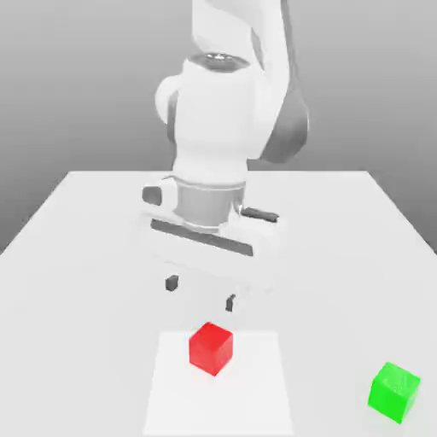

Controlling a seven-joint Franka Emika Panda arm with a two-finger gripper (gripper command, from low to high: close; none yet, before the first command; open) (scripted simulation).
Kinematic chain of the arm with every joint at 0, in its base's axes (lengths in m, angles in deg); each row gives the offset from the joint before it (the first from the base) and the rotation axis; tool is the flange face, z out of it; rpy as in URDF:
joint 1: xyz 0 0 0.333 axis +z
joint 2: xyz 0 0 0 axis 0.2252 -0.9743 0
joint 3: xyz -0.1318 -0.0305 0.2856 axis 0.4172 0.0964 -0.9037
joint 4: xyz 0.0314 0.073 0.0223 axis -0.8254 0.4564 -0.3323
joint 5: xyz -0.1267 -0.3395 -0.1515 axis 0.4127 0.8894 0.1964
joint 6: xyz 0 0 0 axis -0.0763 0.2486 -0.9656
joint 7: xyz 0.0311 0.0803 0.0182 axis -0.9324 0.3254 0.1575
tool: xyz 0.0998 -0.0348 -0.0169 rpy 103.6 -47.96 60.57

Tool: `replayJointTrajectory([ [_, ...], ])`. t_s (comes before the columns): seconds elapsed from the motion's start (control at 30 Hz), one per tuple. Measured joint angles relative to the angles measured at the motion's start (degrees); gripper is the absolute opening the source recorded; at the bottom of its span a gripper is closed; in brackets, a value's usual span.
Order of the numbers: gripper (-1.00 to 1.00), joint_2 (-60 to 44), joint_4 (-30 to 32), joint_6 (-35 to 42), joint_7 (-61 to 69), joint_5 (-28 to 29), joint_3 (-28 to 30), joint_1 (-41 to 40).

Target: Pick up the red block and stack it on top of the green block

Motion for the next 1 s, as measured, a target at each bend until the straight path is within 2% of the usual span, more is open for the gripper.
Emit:
replayJointTrajectory([
  [0.07,0.00,-2.51,1.02,-2.06,-0.38,-1.51,0.00,0.19],
  [0.17,0.00,-5.57,0.74,-4.62,-1.52,-0.66,0.28,0.17],
  [0.47,0.00,-15.68,-0.51,-13.11,-6.88,6.67,5.04,3.09],
  [0.5,-1.00,-16.76,-0.56,-14.00,-7.27,7.29,5.92,3.80],
  [0.73,-1.00,-16.96,-0.58,-14.25,-7.47,7.53,6.06,3.90],
  [1.0,-1.00,-8.49,0.25,-7.19,-2.94,1.05,2.05,1.55],
])
